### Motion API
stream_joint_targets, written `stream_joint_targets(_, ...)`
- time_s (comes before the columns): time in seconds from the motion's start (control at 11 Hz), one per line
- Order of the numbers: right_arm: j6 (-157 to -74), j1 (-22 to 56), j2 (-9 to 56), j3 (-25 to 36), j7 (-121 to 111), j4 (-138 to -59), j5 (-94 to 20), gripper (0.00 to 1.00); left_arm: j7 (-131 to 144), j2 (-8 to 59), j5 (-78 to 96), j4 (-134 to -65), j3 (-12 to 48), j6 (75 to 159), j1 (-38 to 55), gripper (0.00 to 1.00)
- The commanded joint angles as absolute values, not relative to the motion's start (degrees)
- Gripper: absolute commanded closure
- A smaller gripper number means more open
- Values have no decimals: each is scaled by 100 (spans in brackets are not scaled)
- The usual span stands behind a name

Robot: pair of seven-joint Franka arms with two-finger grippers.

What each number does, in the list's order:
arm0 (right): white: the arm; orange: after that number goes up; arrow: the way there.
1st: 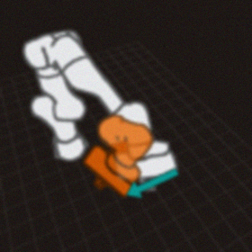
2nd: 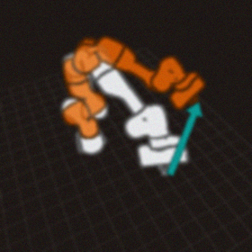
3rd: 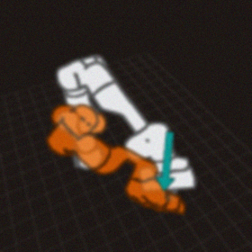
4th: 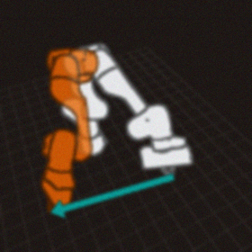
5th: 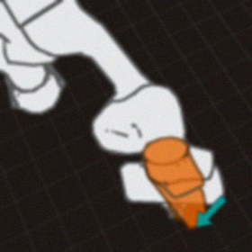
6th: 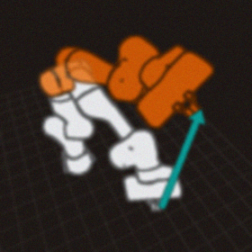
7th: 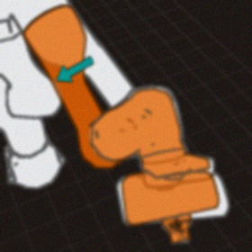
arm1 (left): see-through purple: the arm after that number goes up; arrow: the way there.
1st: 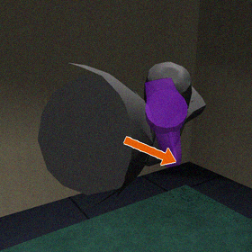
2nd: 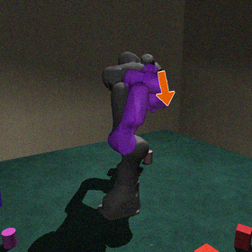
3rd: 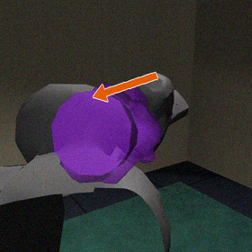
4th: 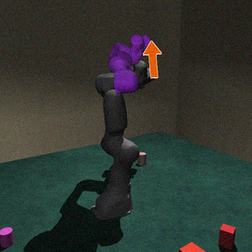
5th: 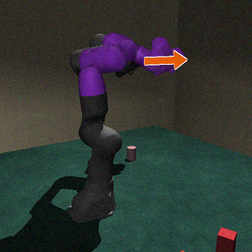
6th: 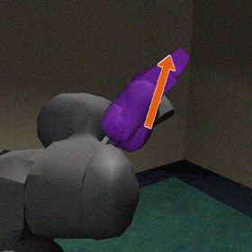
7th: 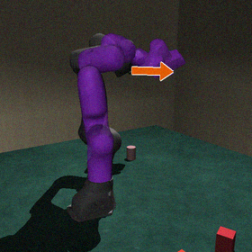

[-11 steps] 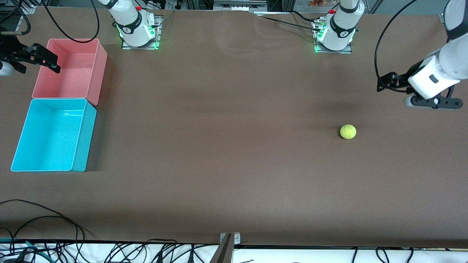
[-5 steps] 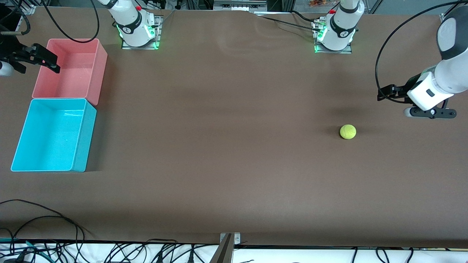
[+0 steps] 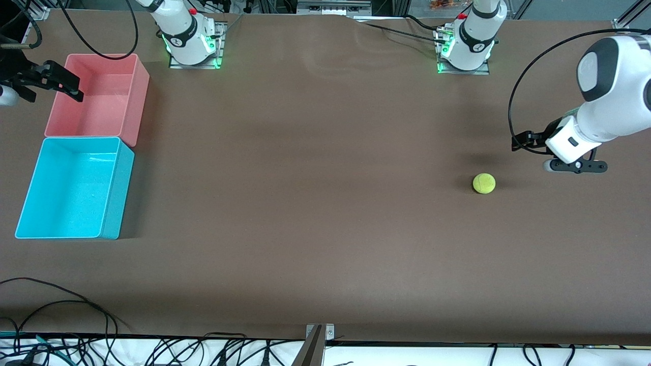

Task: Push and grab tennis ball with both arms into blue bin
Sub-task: 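Lower the left gripper toward the tennis ball and close its fingers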

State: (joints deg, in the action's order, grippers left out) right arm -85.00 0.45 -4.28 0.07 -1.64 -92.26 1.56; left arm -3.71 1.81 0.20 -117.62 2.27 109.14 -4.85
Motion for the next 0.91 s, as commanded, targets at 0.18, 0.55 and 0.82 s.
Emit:
stream_joint_targets(0.18,-8525,-17,-501,-44,-123,-9272,229,0,-457,105,-53,-13024,193,12488,-466,0)
stream_joint_targets(0.55,-8525,-18,-501,-44,-123,-9272,229,0,-475,202,-53,-13201,193,12709,-466,54)
stream_joint_targets(0.82,-8525,-18,-501,-44,-123,-9272,229,0,-1444,193,-62,-13254,193,12683,-466,100)
